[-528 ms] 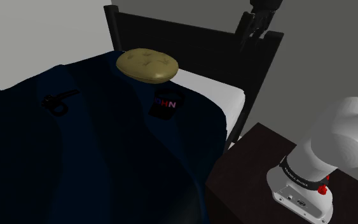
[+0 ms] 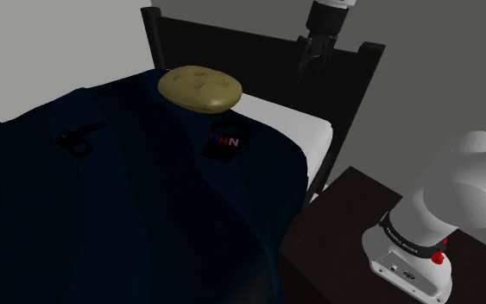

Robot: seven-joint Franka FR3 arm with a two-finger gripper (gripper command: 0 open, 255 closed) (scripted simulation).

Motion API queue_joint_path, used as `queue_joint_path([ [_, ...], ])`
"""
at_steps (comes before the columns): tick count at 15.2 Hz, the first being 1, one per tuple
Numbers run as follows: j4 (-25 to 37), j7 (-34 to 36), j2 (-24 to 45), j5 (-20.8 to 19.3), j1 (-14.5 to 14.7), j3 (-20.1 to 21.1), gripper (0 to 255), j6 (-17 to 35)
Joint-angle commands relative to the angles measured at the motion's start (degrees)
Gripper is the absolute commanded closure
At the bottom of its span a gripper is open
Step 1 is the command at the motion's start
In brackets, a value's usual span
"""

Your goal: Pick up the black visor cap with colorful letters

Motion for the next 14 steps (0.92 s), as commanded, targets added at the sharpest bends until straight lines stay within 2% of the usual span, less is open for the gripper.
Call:
queue_joint_path([
  [1, 0.9, -0.8, 4.5, 1.5, 0.7, -0.4, 0, 2.9],
  [8, 5.5, -5.4, 19.7, 7.6, 2.9, -2.0, 0, 10.6],
  [14, 12.5, -10.1, 33.3, 13.9, 4.5, -2.6, 0, 14.3],
])
